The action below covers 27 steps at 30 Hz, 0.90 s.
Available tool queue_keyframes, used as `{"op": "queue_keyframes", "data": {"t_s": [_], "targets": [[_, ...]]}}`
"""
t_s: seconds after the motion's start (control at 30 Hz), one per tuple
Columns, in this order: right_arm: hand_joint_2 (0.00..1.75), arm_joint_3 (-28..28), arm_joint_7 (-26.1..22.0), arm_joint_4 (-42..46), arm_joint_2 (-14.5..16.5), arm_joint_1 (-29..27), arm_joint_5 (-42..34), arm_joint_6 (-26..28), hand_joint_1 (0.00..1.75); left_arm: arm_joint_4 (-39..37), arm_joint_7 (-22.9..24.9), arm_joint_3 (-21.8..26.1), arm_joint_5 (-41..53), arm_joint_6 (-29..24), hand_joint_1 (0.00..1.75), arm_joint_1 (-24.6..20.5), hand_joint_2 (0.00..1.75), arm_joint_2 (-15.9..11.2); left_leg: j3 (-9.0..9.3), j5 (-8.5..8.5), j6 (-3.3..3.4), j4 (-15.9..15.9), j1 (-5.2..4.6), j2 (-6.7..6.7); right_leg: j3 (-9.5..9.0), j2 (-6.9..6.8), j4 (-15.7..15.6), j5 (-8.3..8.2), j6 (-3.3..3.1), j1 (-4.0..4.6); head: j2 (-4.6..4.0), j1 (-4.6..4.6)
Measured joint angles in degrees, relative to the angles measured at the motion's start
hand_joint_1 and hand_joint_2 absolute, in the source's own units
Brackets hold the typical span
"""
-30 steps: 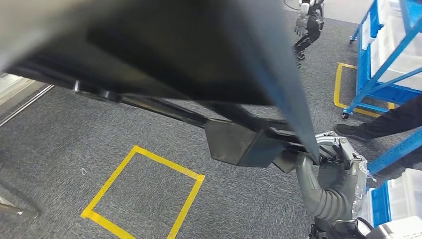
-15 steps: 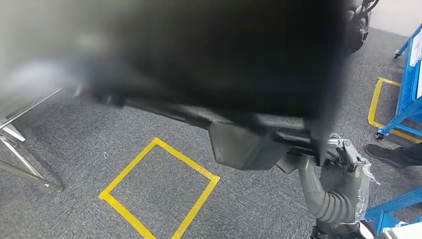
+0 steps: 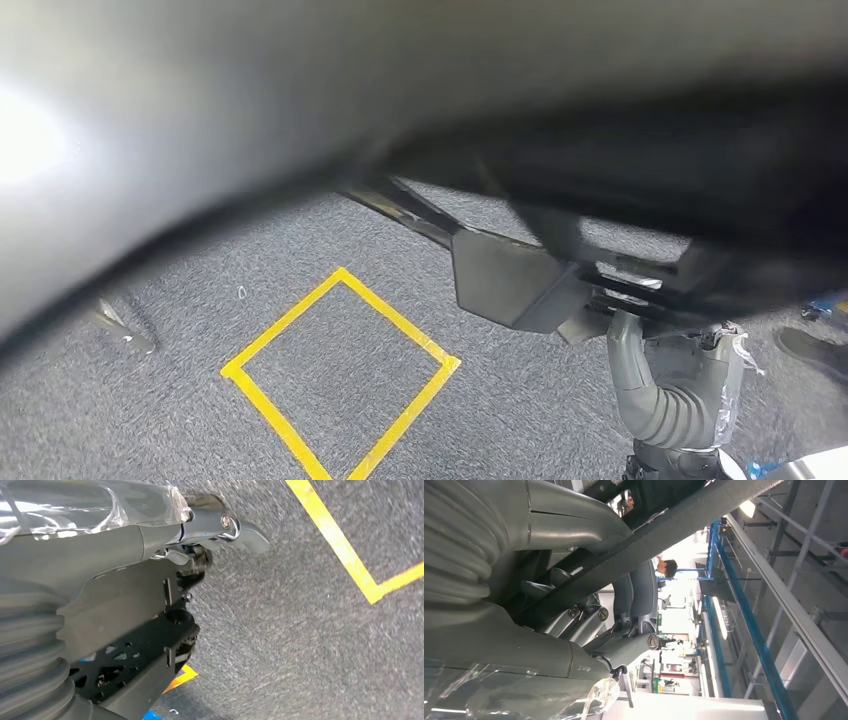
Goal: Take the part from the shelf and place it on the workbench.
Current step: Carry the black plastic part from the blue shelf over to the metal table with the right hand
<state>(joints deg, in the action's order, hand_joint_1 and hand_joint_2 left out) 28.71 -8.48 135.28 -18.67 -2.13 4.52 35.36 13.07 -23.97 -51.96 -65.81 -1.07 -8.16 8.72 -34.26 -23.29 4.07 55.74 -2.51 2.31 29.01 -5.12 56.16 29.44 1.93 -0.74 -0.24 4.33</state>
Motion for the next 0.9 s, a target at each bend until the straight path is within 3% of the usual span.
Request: {"op": "queue_keyframes", "data": {"t_s": [0.03,0.1,0.17,0.2,0.23,0.27,0.33,0.4,0.47,0.5,0.53,0.6,0.7,0.73,0.77,0.8,0.83,0.9], "targets": [[1.75,-0.21,-0.03,-0.04,0.08,-0.08,-0.01,0.00,1.75,0.00,0.05,-0.02,0.03,-0.01,0.00,0.07,1.75,0.02,0.25,0.20,0.08,-0.45,0.19,-0.50,-0.15,0.15,0.03,0.22,0.22,-0.04,0.00,-0.01],[1.75,-0.65,-0.08,-0.05,0.14,-0.29,0.04,0.00,1.75,0.00,0.13,-0.08,0.16,0.01,0.00,0.11,1.75,0.05,1.03,0.64,0.40,-1.49,0.78,-1.49,0.74,2.15,2.65,2.07,0.56,-0.06,0.01,-0.06],[1.75,-1.03,-0.10,-0.05,0.19,-0.67,0.08,0.00,1.75,0.00,0.16,-0.28,0.31,0.04,0.00,0.07,1.75,0.08,1.42,0.73,0.63,-1.79,1.11,-2.49,4.37,4.40,9.86,5.54,0.81,-0.14,0.02,-0.20],[1.75,-1.18,-0.11,-0.05,0.20,-0.88,0.07,0.00,1.75,0.00,0.16,-0.42,0.37,0.05,0.00,0.06,1.75,0.08,1.45,0.69,0.67,-1.78,1.16,-3.06,6.50,4.73,13.58,6.78,0.98,-0.18,0.02,-0.28],[1.75,-1.29,-0.10,-0.05,0.22,-1.05,0.07,0.00,1.75,0.00,0.17,-0.57,0.41,0.06,0.00,0.05,1.75,0.09,1.49,0.66,0.67,-1.76,1.23,-3.69,8.12,4.82,16.03,7.13,1.16,-0.28,0.02,-0.31],[1.75,-1.38,-0.09,-0.05,0.22,-1.17,0.08,0.00,1.75,0.00,0.17,-0.68,0.45,0.07,0.00,0.06,1.75,0.09,1.56,0.60,0.61,-1.70,1.33,-4.31,8.71,4.83,16.29,6.30,1.36,-0.41,0.02,-0.31],[1.75,-1.58,-0.04,-0.05,0.24,-1.22,0.14,0.00,1.75,0.00,0.16,-0.83,0.51,0.10,0.00,0.04,1.75,0.09,1.74,0.35,0.21,-1.37,1.68,-5.54,6.44,5.24,10.24,1.94,1.89,-0.87,0.02,-0.31],[1.75,-1.79,0.04,-0.07,0.30,-1.20,0.22,0.00,1.75,0.00,0.14,-0.87,0.50,0.15,0.00,0.02,1.75,0.04,1.51,-0.18,-0.59,-0.47,1.78,-6.61,3.38,6.82,3.17,-1.26,2.26,-1.33,0.01,-0.34],[1.75,-1.94,0.17,-0.09,0.40,-1.20,0.24,0.00,1.75,0.00,0.09,-0.91,0.41,0.20,0.00,0.03,1.75,-0.01,1.06,-0.42,-1.27,0.05,1.72,-7.31,2.53,7.59,0.97,-1.76,1.69,-1.30,0.01,-0.35],[1.75,-1.98,0.24,-0.09,0.45,-1.18,0.25,0.00,1.75,0.00,0.07,-0.93,0.34,0.21,0.00,0.04,1.75,-0.02,0.89,-0.37,-1.46,0.08,1.81,-7.56,2.59,7.13,0.93,-1.89,1.10,-1.20,0.01,-0.34],[1.75,-2.02,0.26,-0.09,0.52,-1.15,0.25,0.00,1.75,0.00,0.05,-0.93,0.25,0.21,0.00,0.07,1.75,-0.07,0.81,-0.44,-1.66,0.19,1.90,-7.55,2.57,6.72,0.91,-1.97,0.73,-1.13,0.01,-0.31],[1.75,-2.09,0.26,-0.10,0.68,-1.08,0.26,0.00,1.75,0.00,0.05,-0.96,0.09,0.21,0.00,0.08,1.75,-0.14,-0.35,-2.04,-2.18,2.85,2.03,-6.10,2.48,5.88,0.80,-2.09,0.07,-1.13,0.01,-0.15],[1.75,-2.11,0.23,-0.11,0.92,-1.10,0.26,0.00,1.75,0.00,0.05,-1.05,-0.04,0.19,0.00,0.07,1.75,-0.15,-5.83,-7.32,-2.92,14.20,2.22,-3.42,2.45,4.48,0.77,-1.94,-0.43,-0.84,0.00,0.02],[1.75,-2.11,0.20,-0.12,1.01,-1.09,0.25,0.00,1.75,0.00,0.06,-1.10,-0.07,0.19,0.00,0.07,1.75,-0.15,-7.36,-8.24,-2.95,17.16,2.27,-3.17,2.43,3.95,0.77,-1.87,-0.50,-0.72,0.00,0.02],[1.75,-2.11,0.15,-0.14,1.08,-1.08,0.24,0.00,1.75,0.00,0.06,-1.14,-0.11,0.19,0.00,0.07,1.75,-0.15,-7.80,-8.04,-2.82,17.89,2.26,-3.08,2.39,3.43,0.77,-1.78,-0.57,-0.60,0.00,0.02],[1.75,-2.11,0.09,-0.15,1.16,-1.06,0.22,0.00,1.75,0.00,0.06,-1.16,-0.16,0.17,0.00,0.07,1.75,-0.16,-7.02,-6.83,-2.56,16.21,2.19,-2.97,2.30,2.94,0.77,-1.69,-0.60,-0.50,0.00,0.02],[1.75,-2.11,0.01,-0.17,1.26,-1.03,0.22,0.00,1.75,0.00,0.06,-1.19,-0.20,0.14,0.00,0.06,1.75,-0.16,-5.13,-4.90,-2.16,12.42,2.01,-2.60,2.14,2.50,0.76,-1.57,-0.59,-0.43,0.00,0.02],[1.75,-2.11,-0.20,-0.26,1.42,-1.01,0.14,0.00,1.75,0.00,0.07,-1.22,-0.16,0.07,0.00,0.02,1.75,-0.20,-0.86,-1.67,-1.14,3.84,1.15,-0.51,1.86,1.77,0.70,-1.33,-0.45,-0.33,0.00,0.02]]}}
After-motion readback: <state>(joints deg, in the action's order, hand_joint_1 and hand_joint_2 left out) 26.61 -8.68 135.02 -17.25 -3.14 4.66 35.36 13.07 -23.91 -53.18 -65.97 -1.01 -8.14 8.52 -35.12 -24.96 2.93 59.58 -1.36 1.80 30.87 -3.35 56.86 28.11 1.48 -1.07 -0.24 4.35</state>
